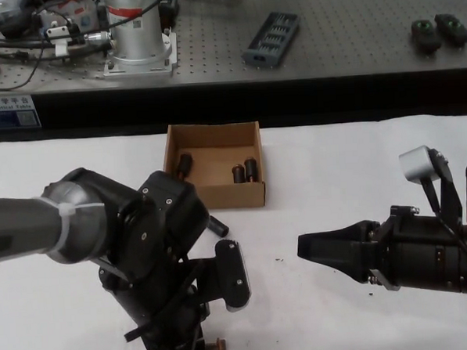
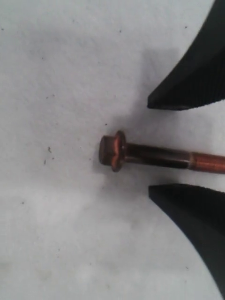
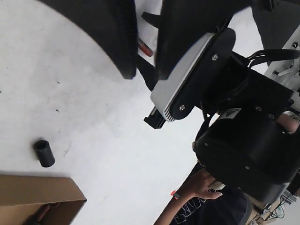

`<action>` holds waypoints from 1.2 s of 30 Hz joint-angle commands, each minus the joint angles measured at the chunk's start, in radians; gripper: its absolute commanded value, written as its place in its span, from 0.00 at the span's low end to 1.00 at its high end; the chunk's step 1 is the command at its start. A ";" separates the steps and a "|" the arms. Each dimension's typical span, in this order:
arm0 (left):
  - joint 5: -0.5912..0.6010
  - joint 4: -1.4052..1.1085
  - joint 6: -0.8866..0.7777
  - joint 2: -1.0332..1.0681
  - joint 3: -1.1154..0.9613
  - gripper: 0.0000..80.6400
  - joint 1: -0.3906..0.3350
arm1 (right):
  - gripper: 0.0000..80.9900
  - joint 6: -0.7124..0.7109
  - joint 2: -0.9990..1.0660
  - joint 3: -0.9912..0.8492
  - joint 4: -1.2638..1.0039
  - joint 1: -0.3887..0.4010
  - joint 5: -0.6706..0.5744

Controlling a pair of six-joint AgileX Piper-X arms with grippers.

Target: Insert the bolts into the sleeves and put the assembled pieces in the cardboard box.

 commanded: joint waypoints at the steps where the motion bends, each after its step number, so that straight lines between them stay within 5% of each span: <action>1: 0.018 0.003 -0.022 0.000 -0.013 0.45 -0.007 | 0.15 0.013 0.000 -0.002 -0.039 -0.005 0.021; 10: 0.016 0.003 -0.027 0.000 -0.013 0.43 -0.044 | 0.15 0.013 0.000 -0.002 -0.039 -0.005 0.065; 30: -0.072 -0.019 -0.104 0.000 -0.013 0.01 -0.044 | 0.15 0.013 0.000 -0.002 -0.039 -0.005 0.065; 36: -0.036 -0.078 -0.627 0.000 -0.013 0.01 -0.007 | 0.15 -0.018 0.000 -0.011 0.010 -0.007 0.059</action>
